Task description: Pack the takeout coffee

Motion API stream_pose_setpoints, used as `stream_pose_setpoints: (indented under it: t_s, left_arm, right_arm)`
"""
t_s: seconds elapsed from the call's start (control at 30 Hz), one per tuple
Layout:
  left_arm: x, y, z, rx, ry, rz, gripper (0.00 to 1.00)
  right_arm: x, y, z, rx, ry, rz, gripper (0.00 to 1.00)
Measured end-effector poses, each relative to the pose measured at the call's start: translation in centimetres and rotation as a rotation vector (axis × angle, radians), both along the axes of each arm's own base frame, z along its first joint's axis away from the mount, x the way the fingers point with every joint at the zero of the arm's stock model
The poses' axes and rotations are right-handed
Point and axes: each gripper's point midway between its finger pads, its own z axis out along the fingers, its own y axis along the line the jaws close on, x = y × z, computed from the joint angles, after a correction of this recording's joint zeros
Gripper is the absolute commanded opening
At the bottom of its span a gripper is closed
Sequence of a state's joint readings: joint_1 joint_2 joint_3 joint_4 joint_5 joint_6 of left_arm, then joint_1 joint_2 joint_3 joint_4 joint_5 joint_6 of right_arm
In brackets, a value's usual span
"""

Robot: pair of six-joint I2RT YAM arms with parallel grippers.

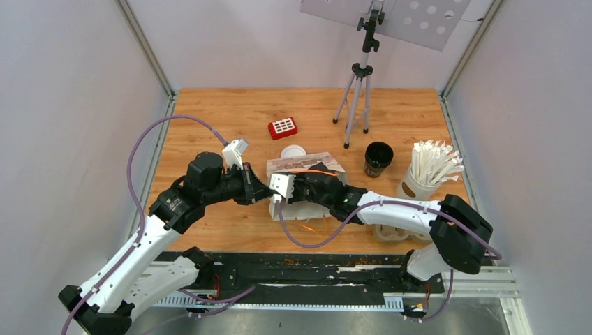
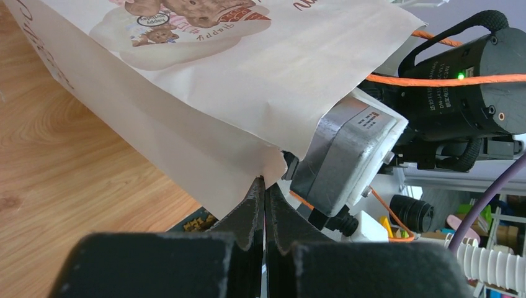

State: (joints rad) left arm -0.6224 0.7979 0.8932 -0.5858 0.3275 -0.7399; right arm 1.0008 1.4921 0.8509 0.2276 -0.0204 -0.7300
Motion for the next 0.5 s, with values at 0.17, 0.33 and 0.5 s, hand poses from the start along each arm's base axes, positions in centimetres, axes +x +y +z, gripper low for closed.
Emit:
stream_pose_setpoints:
  t_s: [0.17,0.33,0.5]
  left_arm:
    - [-0.20,-0.13,0.09,-0.011,0.013,-0.004,0.00]
    - [-0.27,-0.21,0.20,-0.017,0.020,-0.002,0.00]
    - [-0.22,-0.29,0.88,-0.033,0.018,0.005,0.00]
  right_arm:
    - [-0.55,-0.31,0.33,-0.002,0.015,0.012,0.12]
    - [-0.99,-0.47,0.05,-0.015,0.035,0.025,0.12]
    - [-1.10,-0.46,0.32,-0.020,0.042,0.029,0.12]
